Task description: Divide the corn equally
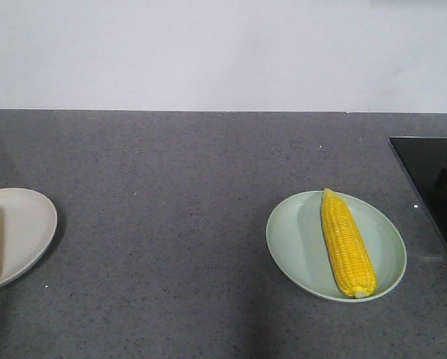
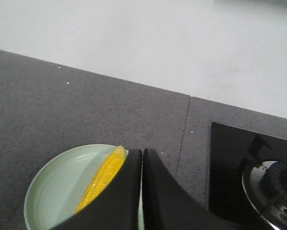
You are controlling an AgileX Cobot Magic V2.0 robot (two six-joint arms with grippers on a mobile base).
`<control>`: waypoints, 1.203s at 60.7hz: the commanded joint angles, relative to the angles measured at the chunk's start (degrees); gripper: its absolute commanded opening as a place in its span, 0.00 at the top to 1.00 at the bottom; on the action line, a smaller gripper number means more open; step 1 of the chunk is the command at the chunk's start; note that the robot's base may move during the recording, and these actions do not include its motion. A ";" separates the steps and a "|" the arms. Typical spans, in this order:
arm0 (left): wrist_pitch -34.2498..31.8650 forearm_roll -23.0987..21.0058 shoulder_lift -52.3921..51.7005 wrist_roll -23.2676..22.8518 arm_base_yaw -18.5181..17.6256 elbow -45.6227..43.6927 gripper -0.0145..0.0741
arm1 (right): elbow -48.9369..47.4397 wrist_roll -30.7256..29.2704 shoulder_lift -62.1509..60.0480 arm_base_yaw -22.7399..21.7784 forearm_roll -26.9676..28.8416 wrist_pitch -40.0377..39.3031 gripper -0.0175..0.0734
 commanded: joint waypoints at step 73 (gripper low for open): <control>-4.62 -0.65 -0.83 -0.59 -0.12 0.59 0.84 | 45.11 20.65 -31.35 -0.07 -17.81 -39.13 0.82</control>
